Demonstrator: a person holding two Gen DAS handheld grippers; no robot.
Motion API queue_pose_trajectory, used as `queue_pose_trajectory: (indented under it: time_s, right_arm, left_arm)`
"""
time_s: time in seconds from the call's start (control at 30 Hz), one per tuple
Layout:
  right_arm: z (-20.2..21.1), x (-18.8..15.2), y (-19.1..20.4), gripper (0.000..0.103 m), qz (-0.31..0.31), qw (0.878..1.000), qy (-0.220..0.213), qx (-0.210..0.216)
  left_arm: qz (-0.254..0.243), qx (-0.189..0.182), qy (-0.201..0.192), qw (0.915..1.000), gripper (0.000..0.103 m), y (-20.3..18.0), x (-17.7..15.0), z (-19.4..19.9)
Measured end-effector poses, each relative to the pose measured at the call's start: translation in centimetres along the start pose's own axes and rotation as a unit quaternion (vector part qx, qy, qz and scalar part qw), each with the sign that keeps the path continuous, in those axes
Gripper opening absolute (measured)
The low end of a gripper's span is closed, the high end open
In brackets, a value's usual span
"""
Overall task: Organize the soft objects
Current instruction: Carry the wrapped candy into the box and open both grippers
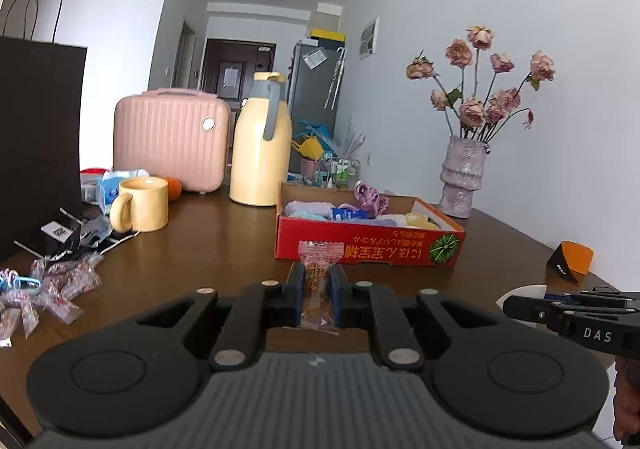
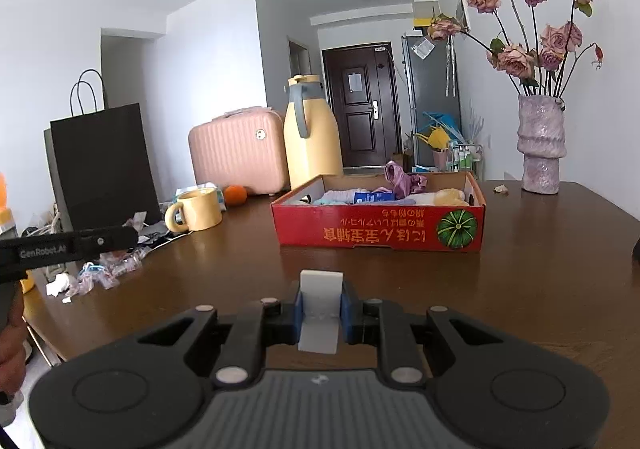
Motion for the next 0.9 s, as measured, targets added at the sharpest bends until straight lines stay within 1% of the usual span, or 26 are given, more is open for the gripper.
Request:
queue_pose_trajectory:
  time_s: [0.07, 0.17, 0.33, 0.4, 0.5, 0.6, 0.67, 0.7, 0.73, 0.8, 0.87, 0.9]
  right_arm:
    - [-0.4, 0.3, -0.2, 0.018, -0.002, 1.000, 0.000, -0.001]
    - [-0.7, 1.3, -0.8, 0.018, -0.004, 1.000, -0.011, -0.009]
    - [-2.3, 2.8, -2.6, 0.018, -0.025, 0.999, -0.013, -0.029]
    - [-3.2, 3.5, -3.0, 0.018, -0.026, 0.999, -0.010, -0.030]
    - [-5.1, 4.8, -3.6, 0.018, -0.023, 0.999, -0.017, -0.018]
    - [-7.3, 6.7, -4.7, 0.018, -0.020, 0.999, -0.021, -0.014]
    - [-9.4, 8.4, -5.4, 0.018, -0.025, 1.000, -0.013, -0.006]
    - [-11.0, 9.3, -5.8, 0.018, -0.033, 0.999, 0.002, -0.001]
    - [-12.5, 10.2, -6.2, 0.018, -0.040, 0.999, 0.010, 0.003]
    - [-15.2, 11.9, -6.8, 0.018, -0.038, 0.999, 0.010, 0.022]
    - [-17.9, 12.9, -7.5, 0.018, -0.048, 0.999, 0.021, 0.014]
    - [-19.4, 13.4, -7.7, 0.018, -0.054, 0.998, 0.029, 0.020]
  left_arm:
    - [0.003, -0.005, 0.000, 1.0000, 0.014, 0.0, 0.1, -0.4]
    - [0.005, -0.015, -0.001, 0.9999, 0.014, -0.1, 0.3, -1.2]
    - [0.007, -0.035, 0.005, 0.9993, 0.014, -0.3, 1.0, -4.1]
    - [0.005, -0.038, 0.009, 0.9992, 0.014, -0.3, 1.6, -5.7]
    - [-0.002, -0.036, 0.018, 0.9992, 0.014, -0.4, 3.0, -9.0]
    - [-0.002, -0.056, 0.020, 0.9982, 0.014, -0.5, 4.3, -12.3]
    - [-0.006, -0.067, 0.024, 0.9974, 0.014, -0.4, 5.5, -15.5]
    - [-0.012, -0.070, 0.029, 0.9970, 0.014, -0.3, 6.1, -17.0]
    - [-0.014, -0.069, 0.040, 0.9967, 0.014, -0.1, 6.6, -18.8]
    - [-0.020, -0.072, 0.062, 0.9953, 0.014, -0.2, 7.3, -22.2]
    - [-0.011, -0.075, 0.086, 0.9934, 0.014, -0.2, 7.5, -25.8]
    - [-0.006, -0.081, 0.094, 0.9922, 0.014, -0.3, 7.6, -27.3]
Point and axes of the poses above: each gripper's, at about its wrist camera, not at the fingertips, and z roughly against the way its jaws point, y to its left, x to its top, the point moved 6 cm from there along -z, roughly the way its jaws point, and after that the axes turned 12 degrees about -z, right-handed, at the moved point
